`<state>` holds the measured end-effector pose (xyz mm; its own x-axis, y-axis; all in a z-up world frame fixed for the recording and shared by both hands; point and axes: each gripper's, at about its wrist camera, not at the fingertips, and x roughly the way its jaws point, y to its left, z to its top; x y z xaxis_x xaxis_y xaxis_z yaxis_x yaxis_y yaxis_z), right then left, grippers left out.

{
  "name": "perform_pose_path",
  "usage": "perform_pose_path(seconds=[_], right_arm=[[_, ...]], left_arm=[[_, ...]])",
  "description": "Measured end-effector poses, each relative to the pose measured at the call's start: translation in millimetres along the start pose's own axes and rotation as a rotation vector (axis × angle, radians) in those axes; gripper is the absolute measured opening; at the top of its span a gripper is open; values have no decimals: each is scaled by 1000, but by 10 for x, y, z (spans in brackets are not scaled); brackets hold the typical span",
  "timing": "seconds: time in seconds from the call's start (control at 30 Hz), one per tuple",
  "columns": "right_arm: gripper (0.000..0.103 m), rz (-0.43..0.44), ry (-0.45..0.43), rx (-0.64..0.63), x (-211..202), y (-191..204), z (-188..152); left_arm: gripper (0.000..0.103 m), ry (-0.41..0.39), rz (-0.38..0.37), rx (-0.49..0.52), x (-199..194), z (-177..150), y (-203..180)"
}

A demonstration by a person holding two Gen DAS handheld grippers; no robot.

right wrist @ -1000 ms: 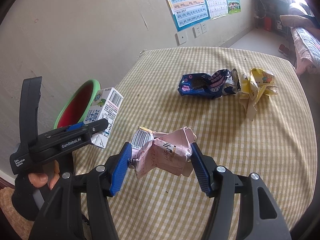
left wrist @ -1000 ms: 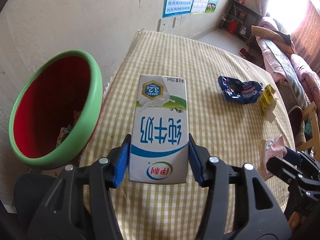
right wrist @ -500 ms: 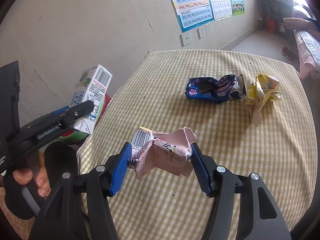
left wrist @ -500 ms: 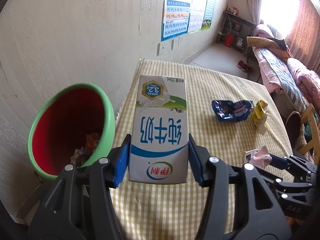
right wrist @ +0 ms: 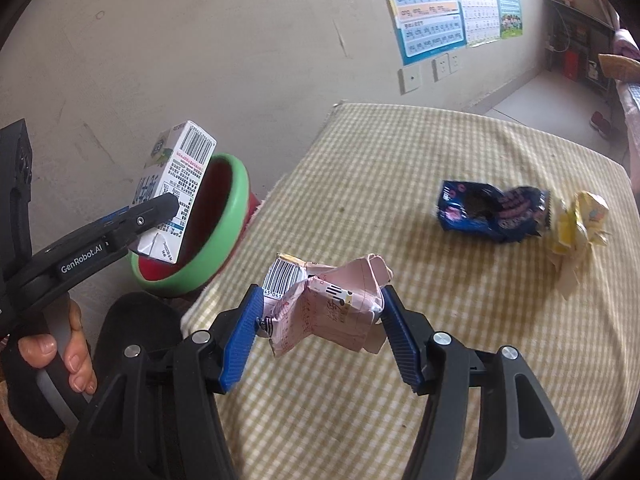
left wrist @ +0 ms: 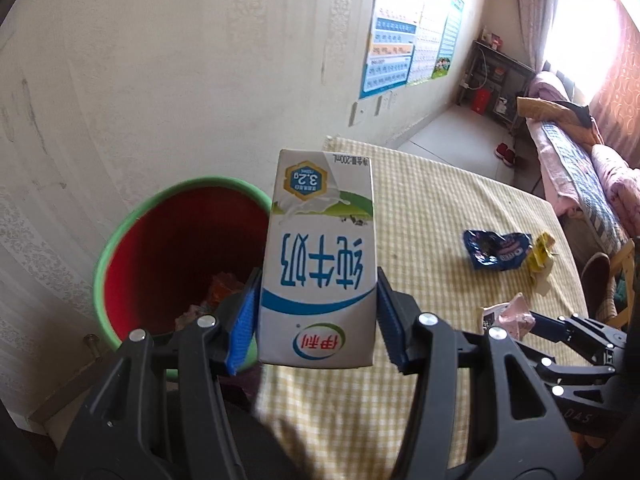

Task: Collect trash
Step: 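Lift the white milk carton toward the bin with the left gripper, then open both grippers over the bin to drop the carton and pink wrapper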

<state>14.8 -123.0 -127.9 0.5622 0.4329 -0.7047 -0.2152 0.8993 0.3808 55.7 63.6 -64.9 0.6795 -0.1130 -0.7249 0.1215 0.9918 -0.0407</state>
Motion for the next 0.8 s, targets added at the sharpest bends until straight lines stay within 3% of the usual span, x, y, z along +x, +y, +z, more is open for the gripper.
perform_pose_path(seconds=[0.23,0.43,0.8], right_arm=[[58,58,15,-54,229,379,263],[58,137,36,-28,496,652,455],[60,234,52,-15,964,1123,905]], left_arm=[[51,-8,49,-67,-32,-5,444],[51,35,92,-130,48,-96,898],[51,77,135,-173,300,-114,1282]])
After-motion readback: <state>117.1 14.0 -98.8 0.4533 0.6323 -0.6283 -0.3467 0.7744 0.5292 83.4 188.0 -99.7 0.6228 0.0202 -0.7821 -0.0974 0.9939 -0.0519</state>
